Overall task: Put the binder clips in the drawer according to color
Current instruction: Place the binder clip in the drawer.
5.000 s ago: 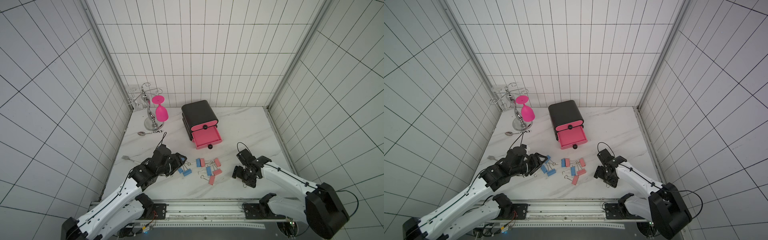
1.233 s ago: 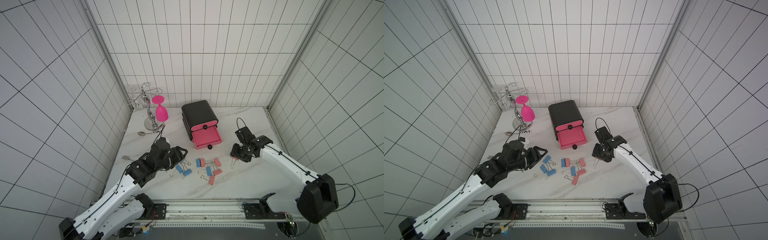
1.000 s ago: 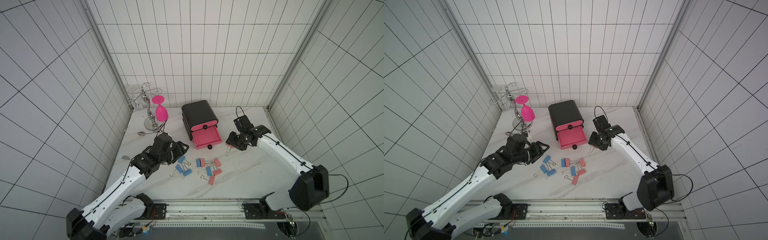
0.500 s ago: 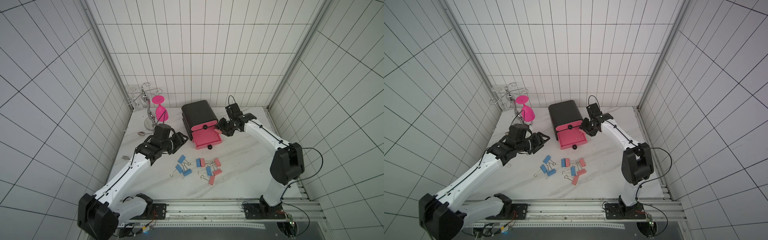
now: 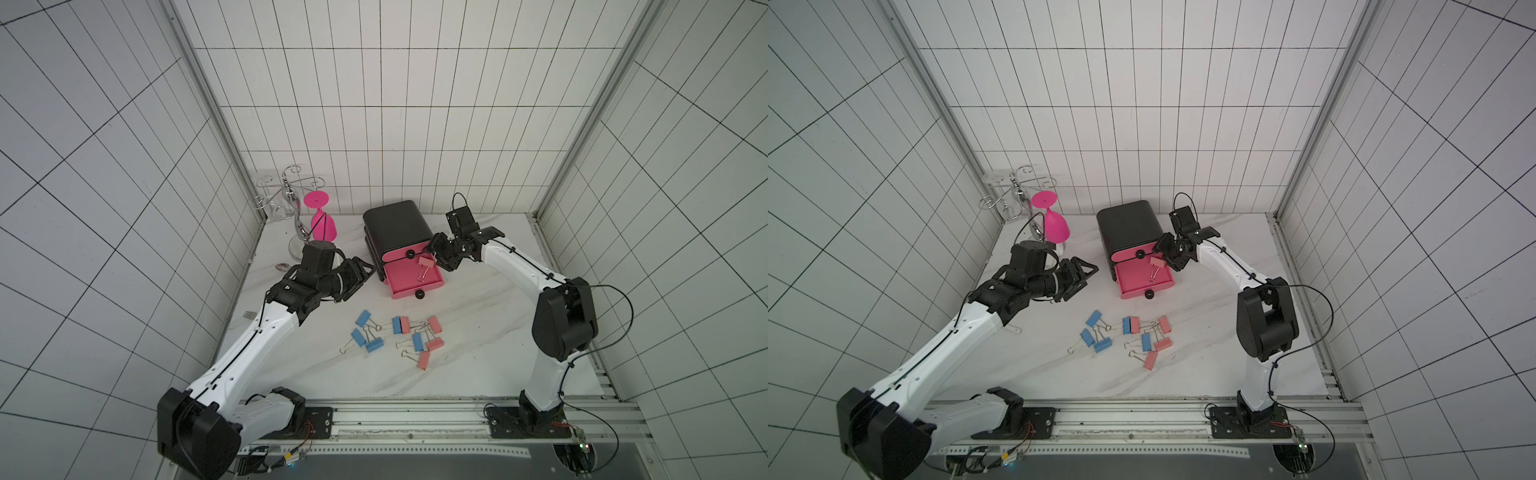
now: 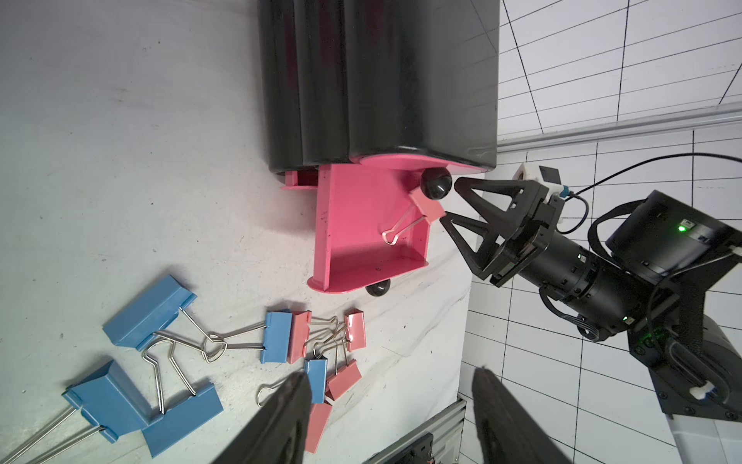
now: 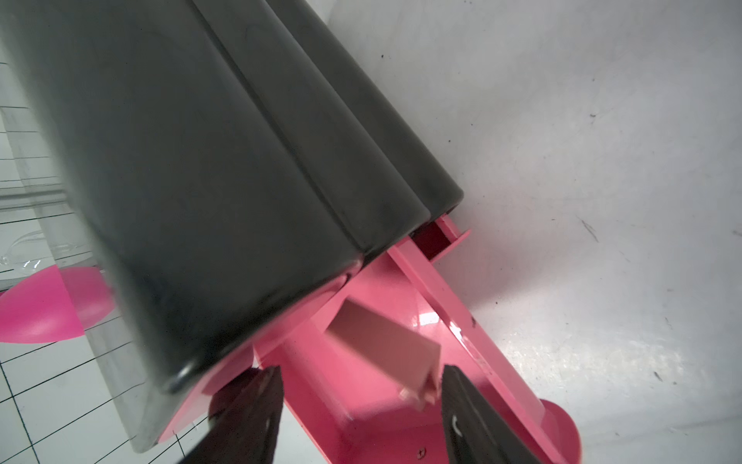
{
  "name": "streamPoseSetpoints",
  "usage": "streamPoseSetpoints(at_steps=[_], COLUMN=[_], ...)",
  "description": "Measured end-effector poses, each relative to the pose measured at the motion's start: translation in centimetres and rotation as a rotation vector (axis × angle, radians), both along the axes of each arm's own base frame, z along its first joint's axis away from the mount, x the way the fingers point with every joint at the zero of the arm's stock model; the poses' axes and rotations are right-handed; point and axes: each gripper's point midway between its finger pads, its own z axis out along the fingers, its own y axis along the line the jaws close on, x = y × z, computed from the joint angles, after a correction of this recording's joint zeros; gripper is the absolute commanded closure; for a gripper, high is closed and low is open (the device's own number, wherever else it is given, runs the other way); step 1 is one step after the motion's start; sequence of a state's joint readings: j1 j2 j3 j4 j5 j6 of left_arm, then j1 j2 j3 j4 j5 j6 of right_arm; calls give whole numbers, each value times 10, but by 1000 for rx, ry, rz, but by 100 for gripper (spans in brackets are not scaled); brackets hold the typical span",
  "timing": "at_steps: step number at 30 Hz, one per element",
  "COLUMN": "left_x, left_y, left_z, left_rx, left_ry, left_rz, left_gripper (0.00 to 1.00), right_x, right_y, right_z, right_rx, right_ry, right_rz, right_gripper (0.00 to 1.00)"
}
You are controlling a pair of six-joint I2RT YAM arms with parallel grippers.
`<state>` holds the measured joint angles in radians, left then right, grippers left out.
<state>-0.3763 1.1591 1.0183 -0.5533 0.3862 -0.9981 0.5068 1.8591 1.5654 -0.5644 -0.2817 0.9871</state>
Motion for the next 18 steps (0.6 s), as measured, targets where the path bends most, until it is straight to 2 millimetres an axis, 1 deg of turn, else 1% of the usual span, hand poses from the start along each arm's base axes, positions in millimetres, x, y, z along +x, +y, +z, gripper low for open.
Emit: streamPoseSetpoints(at_steps=[4,7,10,13,15,16,18], left_x=[0,-3,-9,-19,-27,-31,-42], left_y=[1,2,2,4,6,8,11], left_z=[6,12,17,18,16,12,1], left_rx=[-23,-35,-43,-31,-15,-6,14], left_ry=[-5,-17,-23,-20,-16,-11,11], left_rz=[-10,-18,-32,-49,-60,-65,-69], left_gripper=[33,33,33,33,33,33,33], right_x=[0,-3,-12,-29,-46,-58,-81], right_y=[-2,-5,-9,-15,-22,-27,-35], right_z=[-2,-1,8,32,48,55,58], right_rx=[-25,-58,-95,-131,-153,-163,-187], right_ry=[-9,-19,-38,-94,-137,-156,-171], right_rz=[-4,5,31,75,107,128,166], right_gripper=[30,32,34,34,35,35,35])
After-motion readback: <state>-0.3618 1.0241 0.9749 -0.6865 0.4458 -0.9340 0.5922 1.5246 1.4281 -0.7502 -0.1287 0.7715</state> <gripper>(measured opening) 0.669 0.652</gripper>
